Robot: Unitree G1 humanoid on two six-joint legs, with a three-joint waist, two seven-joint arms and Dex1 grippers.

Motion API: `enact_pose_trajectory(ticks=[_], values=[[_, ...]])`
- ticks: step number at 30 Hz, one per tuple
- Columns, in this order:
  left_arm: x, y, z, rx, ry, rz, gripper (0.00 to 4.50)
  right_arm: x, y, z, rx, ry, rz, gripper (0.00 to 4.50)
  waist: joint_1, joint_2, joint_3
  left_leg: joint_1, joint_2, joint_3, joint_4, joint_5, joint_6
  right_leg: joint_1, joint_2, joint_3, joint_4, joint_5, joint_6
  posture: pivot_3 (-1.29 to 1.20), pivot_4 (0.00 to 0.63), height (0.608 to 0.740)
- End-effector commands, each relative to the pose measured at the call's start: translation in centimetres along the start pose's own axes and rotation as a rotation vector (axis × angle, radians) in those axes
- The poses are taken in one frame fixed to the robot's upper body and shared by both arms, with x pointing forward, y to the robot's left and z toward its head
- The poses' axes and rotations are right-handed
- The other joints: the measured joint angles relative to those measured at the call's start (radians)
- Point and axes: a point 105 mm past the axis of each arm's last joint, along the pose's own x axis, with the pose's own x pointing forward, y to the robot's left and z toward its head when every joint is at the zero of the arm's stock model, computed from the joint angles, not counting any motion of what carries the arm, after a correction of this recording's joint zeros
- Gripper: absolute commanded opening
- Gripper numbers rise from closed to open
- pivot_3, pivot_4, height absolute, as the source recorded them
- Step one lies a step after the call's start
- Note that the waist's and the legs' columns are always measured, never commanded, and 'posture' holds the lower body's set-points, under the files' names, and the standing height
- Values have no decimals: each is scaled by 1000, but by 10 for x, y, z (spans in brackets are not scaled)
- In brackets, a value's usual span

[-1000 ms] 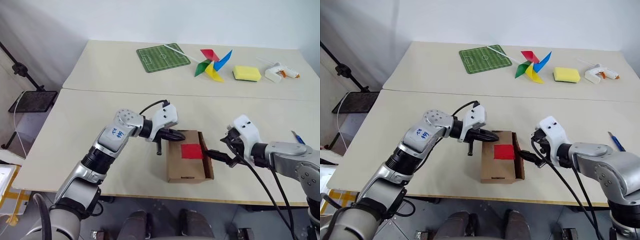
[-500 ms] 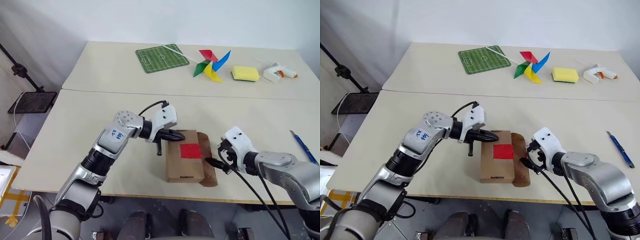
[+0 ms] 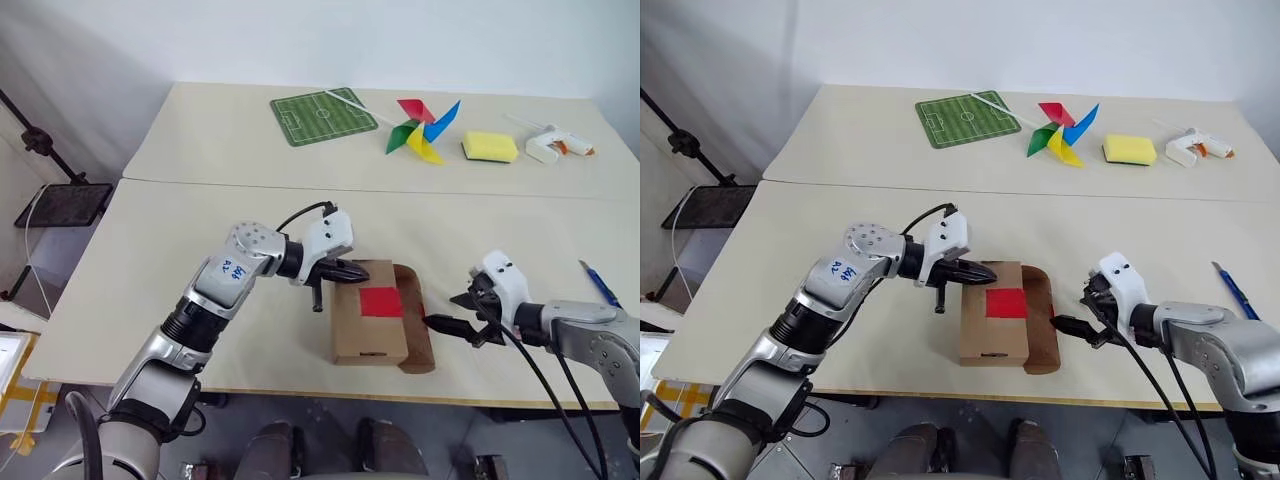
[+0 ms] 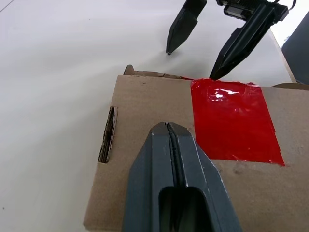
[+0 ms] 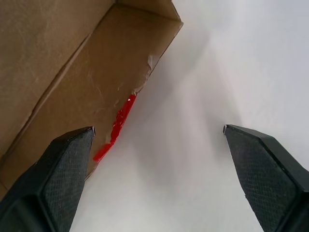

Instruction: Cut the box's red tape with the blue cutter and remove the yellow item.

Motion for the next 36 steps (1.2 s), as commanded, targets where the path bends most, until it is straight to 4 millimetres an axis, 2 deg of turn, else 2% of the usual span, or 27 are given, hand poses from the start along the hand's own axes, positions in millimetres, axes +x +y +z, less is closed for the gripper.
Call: enact_pose_trajectory(ticks=[1, 4, 8, 11, 15, 19, 22, 27, 31, 33, 36], values=[[4, -6, -16, -36, 54, -11, 0, 5, 3, 16, -52, -66, 4, 4467, -1, 0, 0, 0, 0, 0, 0, 0, 0, 0, 0, 1, 0, 0, 0, 0, 150, 740], [3, -6, -16, -40, 54, -5, 0, 10, 1, 24, -107, -99, -36, 4467, -1, 0, 0, 0, 0, 0, 0, 0, -1, -1, 0, 2, 0, 0, 0, 0, 150, 740], [2, -7, -18, -42, 56, -3, 0, 24, -8, 33, -326, -121, -187, 4467, -2, 0, 0, 0, 0, 1, 0, 0, -1, -1, 1, 1, 0, 0, 0, 0, 150, 740], [3, -8, -17, -45, 55, -4, 0, 33, -1, 28, -480, -94, -193, 4467, -2, 0, 0, 0, 0, 1, 0, 0, -1, -1, 2, -2, 0, 0, 0, 0, 150, 740], [3, -8, -17, -45, 55, -3, 0, 39, 6, 16, -573, -50, -177, 4467, -2, 0, 0, 1, 0, 2, 0, 0, -1, 0, 6, -2, 0, 0, 0, 0, 150, 740], [2, -7, -17, -43, 58, -4, 0, 27, 0, 22, -338, -112, -163, 4467, 0, 0, 0, 1, 1, 1, 0, 0, -2, 1, 5, -1, 0, 0, 0, 0, 150, 740], [3, -7, -17, -41, 60, -7, 0, 6, -6, 19, -114, -73, -47, 4467, 0, 0, 0, 1, 1, 1, 0, 0, -2, 0, 2, -1, 0, 0, 0, 0, 150, 740], [4, -7, -16, -38, 55, -9, 0, -9, -3, 13, 86, -37, 119, 4467, -1, 0, 0, 0, 1, 0, 0, 0, -1, 0, 0, 2, 0, 0, 0, 0, 150, 740], [7, -7, -15, -36, 51, -12, 0, -5, -6, 5, 224, -29, 180, 4467, 0, 0, 0, 0, 1, -1, 0, 0, -1, 0, -1, 4, -1, 0, 0, 0, 150, 740], [7, -7, -14, -36, 46, -11, 0, 4, 1, 1, 238, -13, 228, 4467, 0, 0, 0, 0, 1, -1, 0, 0, -1, 0, -1, 5, -1, 0, 0, 0, 150, 740], [4, -7, -14, -33, 42, -11, 0, 14, 15, 14, 347, -67, 330, 4467, -3, 0, 0, 1, 1, -1, 0, 0, -1, 0, -1, 5, -1, 0, 0, 0, 150, 740]])
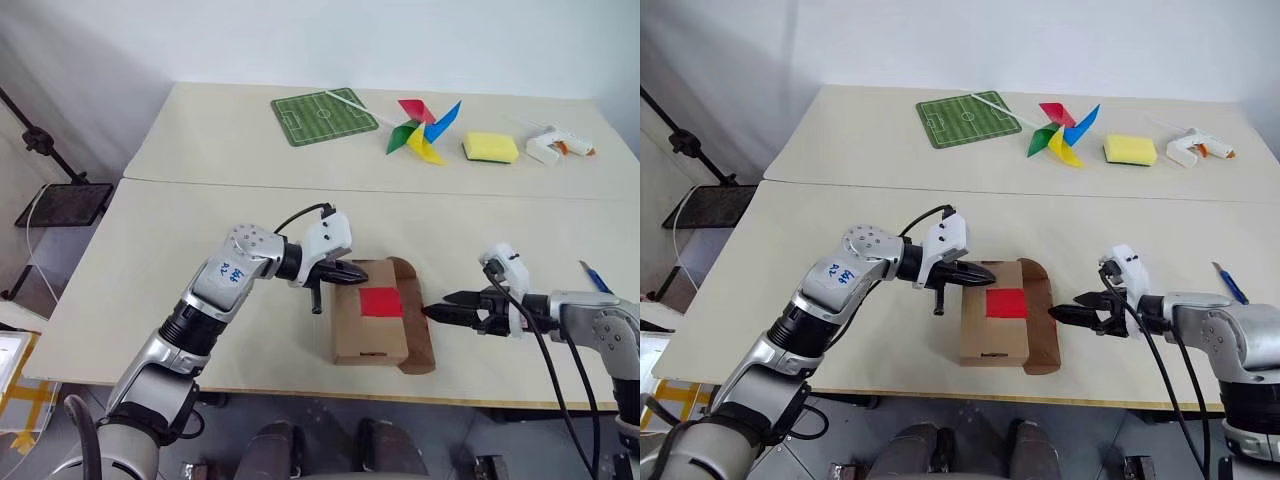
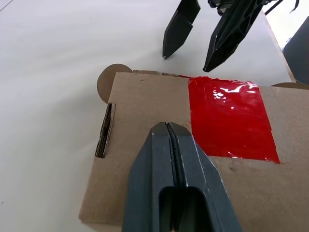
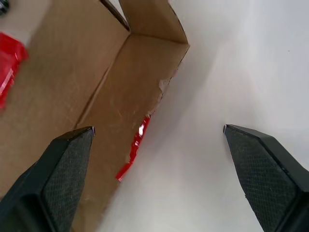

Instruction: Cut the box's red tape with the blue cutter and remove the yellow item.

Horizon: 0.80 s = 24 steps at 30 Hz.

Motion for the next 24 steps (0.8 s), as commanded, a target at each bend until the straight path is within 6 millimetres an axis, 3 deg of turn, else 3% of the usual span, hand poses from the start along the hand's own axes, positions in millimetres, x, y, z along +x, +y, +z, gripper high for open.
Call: enact_pose_trajectory(ticks=[1, 3, 11, 23, 24], values=[[3, -6, -12, -22, 40, -32, 0, 16, 17, 0, 122, -17, 136, 4302, -4, 0, 0, 0, 0, 0, 0, 0, 0, 0, 0, 0, 0, 0, 0, 0, 150, 740], [1, -7, -11, -21, 36, -44, 0, 20, 18, -6, 121, 31, 134, 3986, -3, 1, -1, 0, 0, 0, 0, 0, -1, -1, 0, 1, 1, 0, 0, 0, 150, 740], [-1, -1, -12, -20, 37, -18, 0, 31, 23, -13, 159, 90, 186, 1240, -2, 1, -1, -1, 0, 0, -1, 0, -1, -1, 1, 0, 1, 0, 0, 0, 150, 740], [-7, 0, -16, -22, 44, -1, 0, 54, 27, -15, 220, 207, 259, 1240, -12, 1, -1, 0, 0, 1, -1, 0, -1, -1, 1, 0, 2, 0, 0, 0, 150, 740], [-7, 0, -16, -23, 44, 2, 0, 55, 27, -15, 222, 209, 261, 864, -15, 1, -1, 0, 0, 1, -1, 0, -1, -1, 1, 0, 2, 0, 0, 0, 150, 740]])
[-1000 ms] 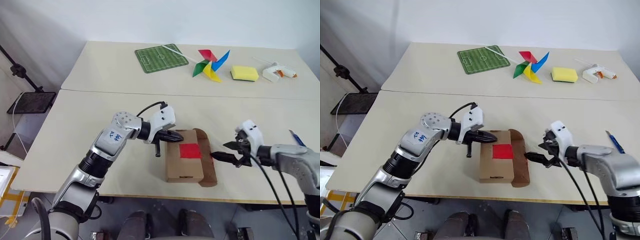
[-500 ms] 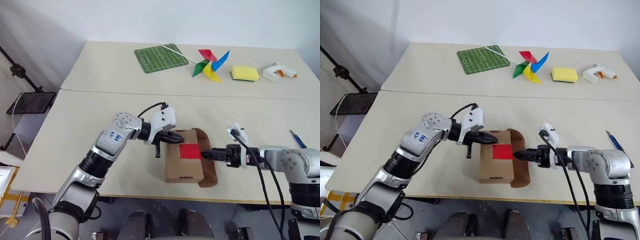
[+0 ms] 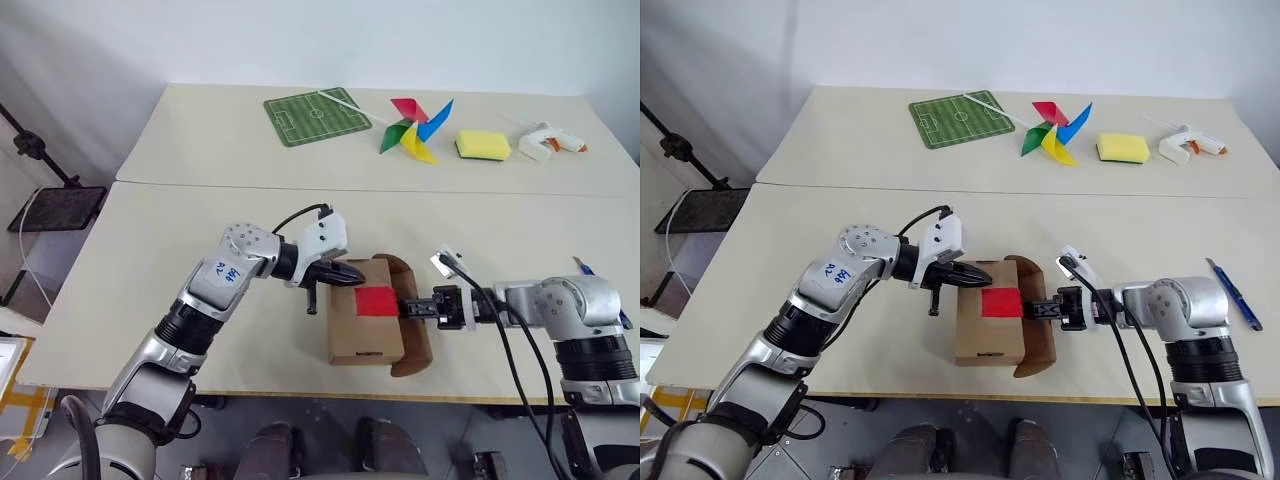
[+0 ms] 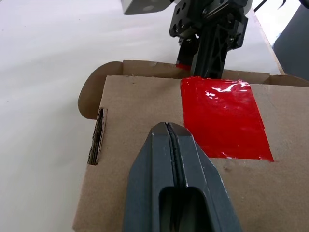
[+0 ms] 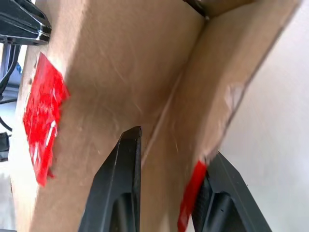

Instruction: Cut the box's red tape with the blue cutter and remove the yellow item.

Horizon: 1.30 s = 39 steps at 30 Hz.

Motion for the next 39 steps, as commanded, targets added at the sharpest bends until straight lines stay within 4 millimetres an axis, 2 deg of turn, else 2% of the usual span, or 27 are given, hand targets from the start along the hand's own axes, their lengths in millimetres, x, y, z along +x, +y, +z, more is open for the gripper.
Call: enact_pose_trajectory(ticks=[1, 3, 7, 13, 21, 26, 32, 35, 39], values=[[-1, -2, -15, -38, 43, 16, 0, 12, -1, -11, 35, 54, 20, 633, -6, 0, 0, 0, 0, 0, 0, 0, 0, 0, 0, 0, 0, 0, 0, 0, 150, 740], [-1, -1, -14, -35, 40, 24, 0, 12, -1, -10, 44, 51, 21, 40, -11, -3, -2, 0, 0, 0, 0, 0, 0, 0, 0, 0, 0, 0, 0, 0, 150, 740], [1, -14, -16, -70, 45, -65, 0, 1, 6, -3, 75, 30, 23, 40, -13, -6, -3, 0, 0, -1, 0, 0, 0, 1, -1, 0, 0, 0, 0, 0, 150, 740], [24, -8, -4, -42, -52, -36, 0, -31, 4, 13, 99, 13, -74, 40, 10, -1, -2, -3, -1, -2, -1, -1, 0, -2, -2, -1, -2, 0, -1, 0, 150, 740], [61, 5, 28, 37, -279, 99, 0, -91, 12, 60, 25, -32, -255, 40, 15, 2, 0, -11, -2, -2, 1, 0, 1, -7, -2, -4, -3, 1, 0, 0, 150, 740], [72, 8, 42, 34, -362, 132, 0, -110, 18, 74, -1, -28, -328, 40, 13, 2, 0, -13, -1, -2, 1, 0, 1, -8, 0, -14, -4, 1, 0, 0, 150, 740], [72, 13, 44, 44, -390, 161, 0, -117, 25, 81, -31, -6, -362, 40, 16, 2, 0, -15, -2, -1, 2, 0, 2, -10, 0, -15, -4, 1, 1, 0, 150, 740], [65, 14, 46, 83, -422, 178, 0, -118, 31, 83, -68, 21, -378, 40, 16, 2, 0, -15, -2, -2, 2, 0, 2, -10, 0, -16, -4, 1, 1, 0, 150, 740], [46, 10, 42, 115, -459, 191, 0, -114, 45, 85, -122, 57, -359, 40, 14, 2, 0, -16, -2, -2, 2, 0, 2, -11, -1, -16, -4, 1, 1, 0, 150, 740]])
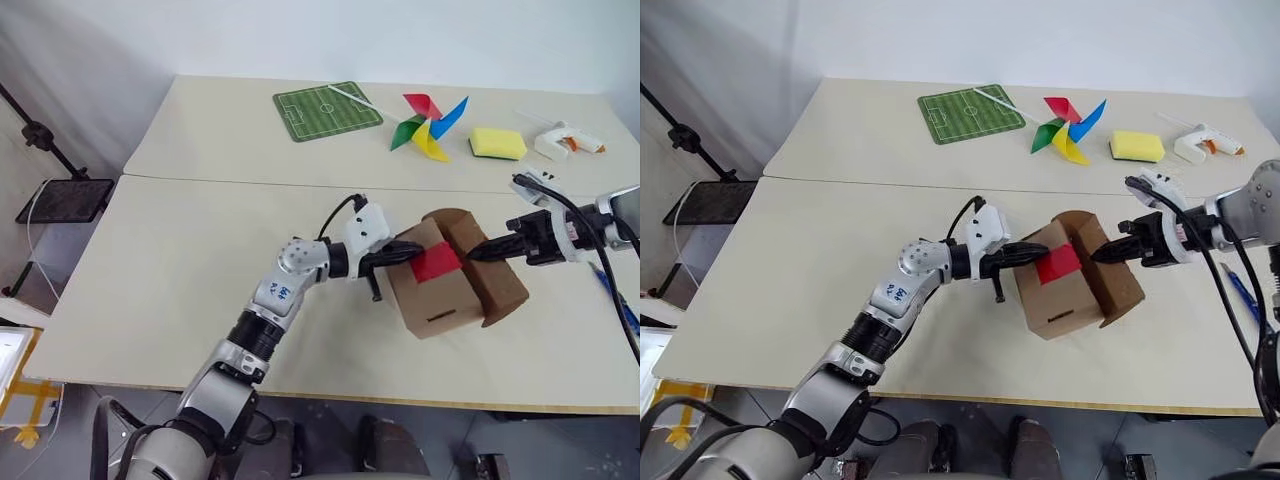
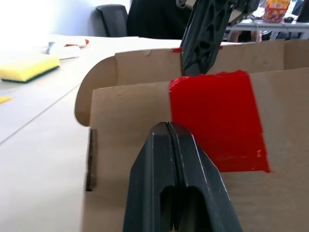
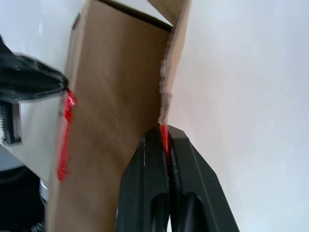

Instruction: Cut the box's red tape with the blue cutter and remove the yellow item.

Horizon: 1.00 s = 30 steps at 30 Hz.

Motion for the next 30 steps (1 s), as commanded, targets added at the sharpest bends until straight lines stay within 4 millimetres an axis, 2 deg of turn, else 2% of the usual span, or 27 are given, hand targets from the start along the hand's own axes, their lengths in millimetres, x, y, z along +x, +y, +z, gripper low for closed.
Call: enact_pose_trajectory(ticks=[1, 10, 15, 19, 22, 24, 26, 28, 30], values=[[-13, -2, 11, 46, -52, -4, 0, -12, 22, 8, -85, -10, 44, 40, -1, 0, 0, 0, 0, 0, 0, 0, 0, 0, 0, 0, 0, 0, 0, 0, 150, 740], [-30, -11, 11, 36, -47, -47, 0, -13, 39, 7, -154, 32, 50, 40, 1, 0, 0, -1, 1, -1, 1, 0, -1, -1, -1, 0, 0, 0, 0, 0, 150, 740], [-47, -19, 17, 18, -7, -147, 0, -8, 44, 2, -180, 48, 36, 40, -1, 0, 0, -1, 1, 0, 0, 0, -1, -1, 0, 0, 0, 0, 0, 0, 150, 740], [-66, -22, 34, -26, 15, -234, 0, -4, 56, -1, -207, 56, 73, 40, -3, 0, 0, -1, 1, 0, 0, 0, -1, -1, 0, 0, 0, 0, 0, 0, 150, 740], [-71, -21, 49, -32, 6, -265, 0, -1, 60, -3, -219, 59, 76, 40, 1, 0, 0, -1, 1, -1, 0, 0, -1, -1, 0, 0, 0, 0, 0, 0, 150, 740], [-64, -18, 60, -10, -17, -263, 0, 3, 61, -5, -216, 57, 80, 40, 3, 0, 0, -1, 1, -1, 0, 0, 0, 0, 0, -1, 0, 0, 0, 0, 150, 740], [-55, -15, 62, 10, -18, -257, 0, 8, 61, -7, -213, 53, 79, 40, 3, 0, 0, -1, 0, -2, 1, 0, 0, 2, 1, -3, 0, 0, 0, 0, 150, 740], [-38, -16, 51, 28, 28, -247, 0, 11, 60, -9, -213, 45, 73, 40, 3, 0, 0, -1, 0, -2, 1, 0, 1, 3, 2, -3, 0, 0, 0, 0, 150, 740], [-27, -18, 42, -24, 49, -243, 0, 12, 60, -10, -214, 34, 70, 40, 2, 0, 0, 0, 0, -1, 1, 0, 1, 4, 4, -4, 0, 0, 0, 0, 150, 740]])
